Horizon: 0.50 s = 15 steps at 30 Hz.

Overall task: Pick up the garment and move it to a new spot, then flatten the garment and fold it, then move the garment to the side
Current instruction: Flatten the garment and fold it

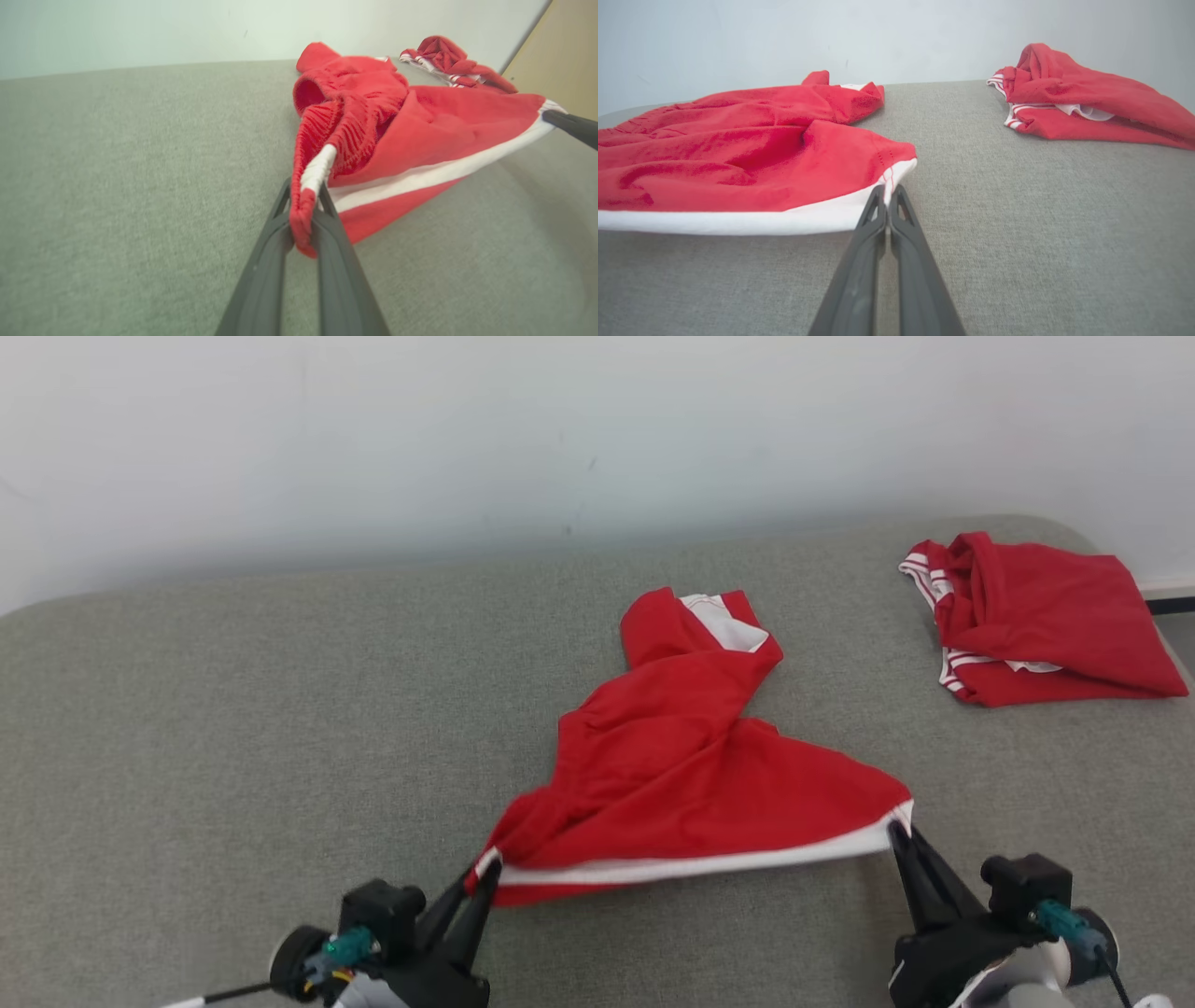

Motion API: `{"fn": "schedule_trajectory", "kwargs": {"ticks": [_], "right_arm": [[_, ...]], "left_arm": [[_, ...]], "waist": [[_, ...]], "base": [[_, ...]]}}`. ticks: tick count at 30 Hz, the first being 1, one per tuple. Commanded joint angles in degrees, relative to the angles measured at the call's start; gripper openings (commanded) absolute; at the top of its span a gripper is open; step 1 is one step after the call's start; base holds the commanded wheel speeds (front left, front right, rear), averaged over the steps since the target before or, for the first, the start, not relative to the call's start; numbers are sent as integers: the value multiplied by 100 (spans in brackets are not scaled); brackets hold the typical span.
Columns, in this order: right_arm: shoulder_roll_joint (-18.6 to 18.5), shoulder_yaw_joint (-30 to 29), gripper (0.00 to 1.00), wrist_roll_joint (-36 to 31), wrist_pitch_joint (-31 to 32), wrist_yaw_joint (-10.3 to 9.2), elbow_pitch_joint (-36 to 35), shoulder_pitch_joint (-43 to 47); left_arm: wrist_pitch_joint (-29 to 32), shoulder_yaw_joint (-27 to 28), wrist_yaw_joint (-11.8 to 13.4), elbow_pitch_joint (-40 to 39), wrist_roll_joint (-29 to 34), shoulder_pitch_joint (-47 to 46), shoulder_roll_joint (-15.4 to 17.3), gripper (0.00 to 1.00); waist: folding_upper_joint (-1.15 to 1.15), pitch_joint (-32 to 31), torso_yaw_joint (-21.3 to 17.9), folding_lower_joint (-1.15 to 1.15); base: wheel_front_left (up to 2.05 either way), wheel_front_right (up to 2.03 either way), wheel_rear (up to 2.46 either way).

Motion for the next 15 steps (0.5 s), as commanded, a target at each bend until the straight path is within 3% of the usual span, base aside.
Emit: {"fn": "schedule_trajectory", "kwargs": {"ticks": [1, 4, 8, 15], "right_arm": [[-48, 51, 0, 50, -4, -16, -150, -51], [-193, 220, 0, 120, 43, -16, -495, -407], [-321, 485, 0, 262, 439, -16, -746, -1267], [-368, 578, 0, 736, 1199, -16, -414, -3604]], "left_arm": [[-39, 79, 18, -176, 27, -46, 65, 0], [-20, 207, -18, -616, -51, -400, 116, 0], [456, 220, -99, -983, -58, -1339, 273, 0], [1448, 522, -177, -808, -729, -3753, 310, 0]], "waist": [[0, -67, 16, 1], [0, -41, 16, 1], [0, 198, -18, 1], [0, 1140, -63, 1]], "base": [[0, 0, 0], [0, 0, 0], [0, 0, 0], [0, 0, 0]]}}
